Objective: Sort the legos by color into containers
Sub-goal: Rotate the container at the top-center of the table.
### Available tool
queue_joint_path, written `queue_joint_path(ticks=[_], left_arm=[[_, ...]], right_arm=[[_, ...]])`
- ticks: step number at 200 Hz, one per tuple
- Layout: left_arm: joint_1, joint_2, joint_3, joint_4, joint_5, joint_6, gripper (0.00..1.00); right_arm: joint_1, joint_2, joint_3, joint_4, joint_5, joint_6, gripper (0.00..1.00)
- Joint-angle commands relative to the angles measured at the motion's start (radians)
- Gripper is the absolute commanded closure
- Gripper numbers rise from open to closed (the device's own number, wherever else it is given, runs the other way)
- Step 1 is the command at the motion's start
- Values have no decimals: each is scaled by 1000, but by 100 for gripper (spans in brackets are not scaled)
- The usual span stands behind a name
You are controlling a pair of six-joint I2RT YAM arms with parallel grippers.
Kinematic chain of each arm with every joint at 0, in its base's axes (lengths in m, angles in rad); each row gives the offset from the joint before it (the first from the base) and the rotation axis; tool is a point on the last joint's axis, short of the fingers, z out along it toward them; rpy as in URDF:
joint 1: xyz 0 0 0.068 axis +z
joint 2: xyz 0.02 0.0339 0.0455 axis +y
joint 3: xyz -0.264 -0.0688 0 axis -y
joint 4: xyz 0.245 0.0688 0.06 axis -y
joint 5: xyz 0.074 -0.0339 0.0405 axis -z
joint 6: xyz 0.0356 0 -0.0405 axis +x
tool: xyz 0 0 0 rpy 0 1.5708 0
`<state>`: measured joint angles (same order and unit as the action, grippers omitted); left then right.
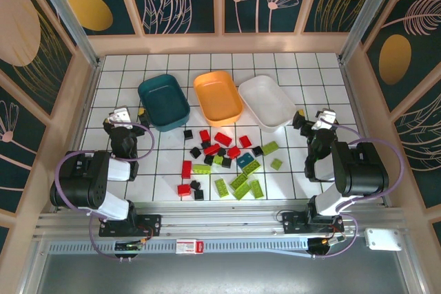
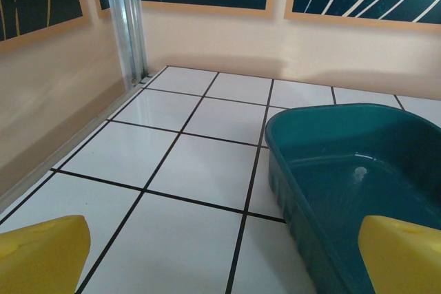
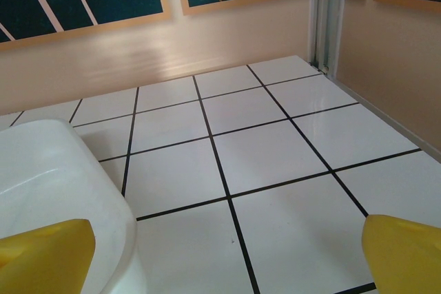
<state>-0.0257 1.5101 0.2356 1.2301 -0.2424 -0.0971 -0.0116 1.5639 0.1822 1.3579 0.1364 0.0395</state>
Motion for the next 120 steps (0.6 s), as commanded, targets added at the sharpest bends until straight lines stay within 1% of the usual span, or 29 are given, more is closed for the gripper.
queue_joint_path(ticks=[1,24,36,45,64,73,95,105,120], left_arm=[[4,9,-5,49,19,5,1],[5,6,-7,52,19,4,1],[5,-1,-4,50,6,1,1],[5,-38,18,-24,-11,-7,1],[4,-125,117,-265,-49,-20,1],[4,-153,145,-322,-49,-22,1],[5,-251,142,-338,-30,-82,1],[4,-300,134,-334,-22,-122,1],[4,-375,126,-342,-26,-201,1]], right_arm=[[-3,8,7,41,2,10,1],[-7,6,5,42,-2,12,1],[-5,-10,-5,42,45,26,1],[-7,-24,-24,69,36,27,1],[0,-22,-51,122,43,18,1],[1,-20,-49,116,44,19,1],[-11,-21,23,-18,16,26,1],[-16,-19,21,-11,-7,25,1],[-7,-30,11,-3,16,17,1]])
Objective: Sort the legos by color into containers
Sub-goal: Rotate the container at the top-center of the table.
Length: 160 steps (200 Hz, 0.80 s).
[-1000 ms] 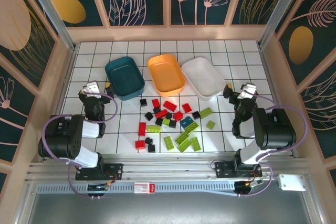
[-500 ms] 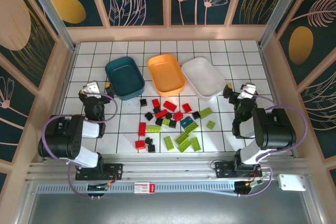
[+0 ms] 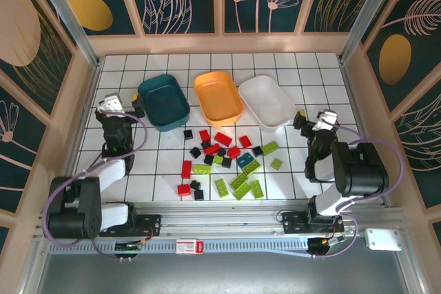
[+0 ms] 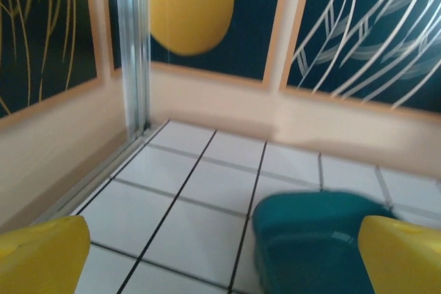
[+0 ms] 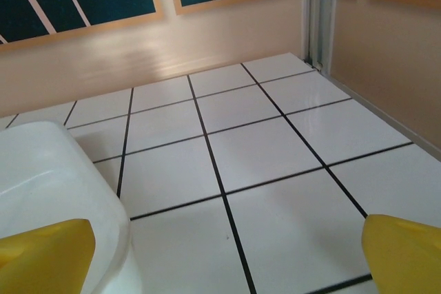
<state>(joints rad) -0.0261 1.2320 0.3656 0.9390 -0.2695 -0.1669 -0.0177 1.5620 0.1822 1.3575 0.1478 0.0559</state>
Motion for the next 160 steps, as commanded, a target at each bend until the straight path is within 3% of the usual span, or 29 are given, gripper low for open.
queue_joint_path(ticks=[1,16,31,45,58,66,75,103,116,133,150,160], left_arm=[[4,-105,-5,-53,1,-137,1],[5,-183,-14,-57,-13,-240,1],[5,-249,-1,-125,-94,-418,1],[5,-307,54,-342,-195,-646,1],[5,-353,108,-594,-248,-870,1],[5,-375,92,-539,-201,-827,1],[5,-398,52,-466,-143,-799,1],[5,-437,23,-432,-42,-789,1],[5,-437,42,-466,-8,-764,1],[5,-432,52,-484,55,-762,1],[6,-424,60,-498,123,-771,1],[5,-422,61,-479,168,-761,1]], right_arm=[[0,-27,10,0,5,-1,1],[32,-27,-10,46,45,-32,1],[59,-23,-9,53,76,-52,1],[45,-22,18,-1,58,-38,1],[-5,-31,43,-63,-39,2,1],[-31,-33,39,-63,-74,11,1],[-12,-50,38,-58,-34,-4,1],[31,-264,125,-357,214,45,1],[38,-258,197,-456,349,85,1],[58,-202,355,-728,446,145,1],[71,-180,444,-920,527,326,1],[60,-189,482,-1069,519,533,1]])
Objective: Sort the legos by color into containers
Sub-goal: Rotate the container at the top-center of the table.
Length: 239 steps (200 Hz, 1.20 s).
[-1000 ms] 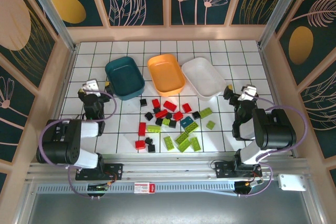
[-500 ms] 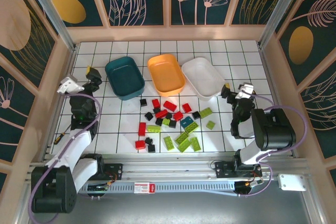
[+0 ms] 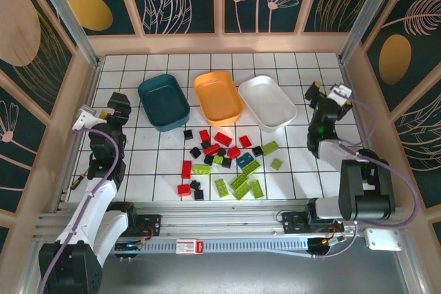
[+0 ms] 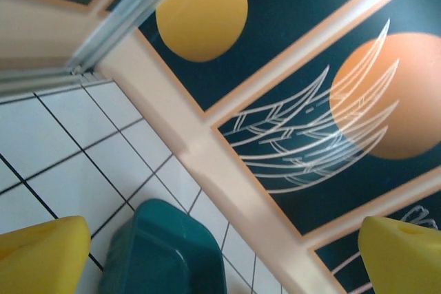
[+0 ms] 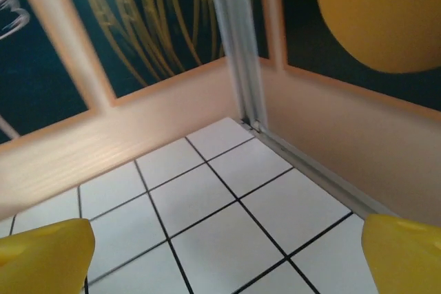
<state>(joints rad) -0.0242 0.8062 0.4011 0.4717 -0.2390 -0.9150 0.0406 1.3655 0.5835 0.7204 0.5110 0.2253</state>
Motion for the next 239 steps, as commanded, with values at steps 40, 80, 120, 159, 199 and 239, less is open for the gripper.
queue_joint_path(ticks=[40,80,120,159,199,239], left_arm=[[1,27,83,-71,313,42,1],[-82,44,71,-120,432,65,7],[-148,24,22,-127,439,70,9],[-180,32,-6,-113,463,64,11],[-238,48,-2,-113,449,70,11],[-323,66,30,-159,393,103,11]], right_arm=[[-125,0,5,-223,-485,418,1],[-96,133,102,-334,-741,342,1],[-25,171,71,-245,-799,324,2],[51,215,80,-246,-811,350,6],[136,193,73,-257,-781,359,7],[174,37,67,-475,-624,356,8]])
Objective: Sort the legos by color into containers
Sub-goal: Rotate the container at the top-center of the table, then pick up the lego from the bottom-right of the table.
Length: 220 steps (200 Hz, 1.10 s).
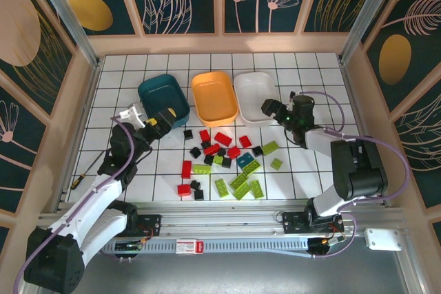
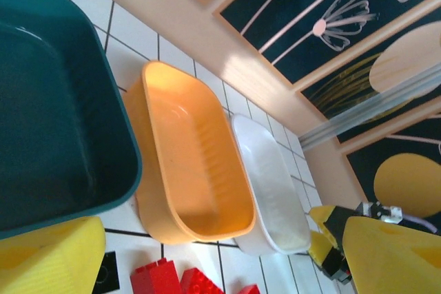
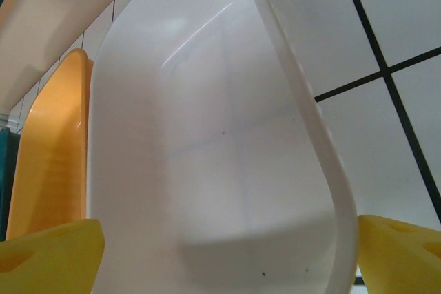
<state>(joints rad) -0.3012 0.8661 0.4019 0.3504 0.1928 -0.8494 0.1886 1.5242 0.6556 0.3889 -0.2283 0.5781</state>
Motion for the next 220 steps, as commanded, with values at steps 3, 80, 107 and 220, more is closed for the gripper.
queue_joint_path(ticks=[3,80,107,220], left_arm=[[-53,7,32,-44,-45,40,11],[-118,27,30,-117,-105,67,1],[-119,34,26,-118,-101,65,1],[-119,40,-9,-100,-94,85,1]], right_arm=[[32,-130,-5,-163,124,-4,8],[229,-395,-155,-639,364,61,21],[248,-469,-179,-773,388,106,24],[415,-405,-193,-837,369,226,39]])
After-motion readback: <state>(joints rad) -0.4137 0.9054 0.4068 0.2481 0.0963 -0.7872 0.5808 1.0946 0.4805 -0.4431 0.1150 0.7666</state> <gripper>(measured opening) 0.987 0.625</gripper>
